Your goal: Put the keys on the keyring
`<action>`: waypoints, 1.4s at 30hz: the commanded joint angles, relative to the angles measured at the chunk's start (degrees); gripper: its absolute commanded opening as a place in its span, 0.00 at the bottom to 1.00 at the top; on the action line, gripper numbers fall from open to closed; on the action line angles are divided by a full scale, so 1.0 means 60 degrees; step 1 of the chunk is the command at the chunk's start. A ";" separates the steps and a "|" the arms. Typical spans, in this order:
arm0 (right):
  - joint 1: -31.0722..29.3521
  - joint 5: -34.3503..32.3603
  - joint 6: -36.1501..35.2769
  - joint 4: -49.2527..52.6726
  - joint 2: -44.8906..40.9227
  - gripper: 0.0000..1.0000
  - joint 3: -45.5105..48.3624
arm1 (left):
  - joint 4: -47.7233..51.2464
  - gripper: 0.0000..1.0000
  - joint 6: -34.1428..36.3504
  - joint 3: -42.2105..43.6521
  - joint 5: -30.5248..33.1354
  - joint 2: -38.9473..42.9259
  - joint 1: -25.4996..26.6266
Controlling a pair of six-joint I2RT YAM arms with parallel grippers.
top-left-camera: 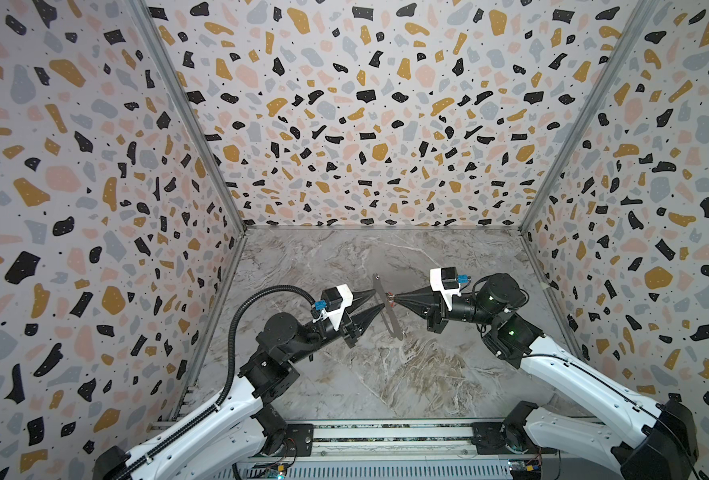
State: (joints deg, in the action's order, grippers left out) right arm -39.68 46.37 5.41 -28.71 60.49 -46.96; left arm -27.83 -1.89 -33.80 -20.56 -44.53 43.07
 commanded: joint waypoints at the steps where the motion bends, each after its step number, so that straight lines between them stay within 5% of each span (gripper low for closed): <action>1: 0.0050 0.0600 0.0251 -0.0671 -0.0022 0.00 -0.0040 | -0.0334 0.35 0.0212 -0.0266 -0.0500 0.0016 -0.0070; 31: 0.0051 0.1557 0.0590 -0.0704 0.0582 0.00 -0.0450 | -0.0549 0.16 0.0344 -0.0205 -0.1195 -0.0304 -0.0074; 42: 0.0051 0.1521 0.0622 -0.0479 0.0645 0.00 -0.0635 | 0.0043 0.00 0.0461 -0.0516 -0.1295 -0.0590 -0.0080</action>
State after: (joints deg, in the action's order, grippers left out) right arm -38.89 54.39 8.71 -30.44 64.69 -47.27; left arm -28.03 -0.27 -34.87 -27.22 -47.46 42.74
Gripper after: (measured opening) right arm 0.043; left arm 0.047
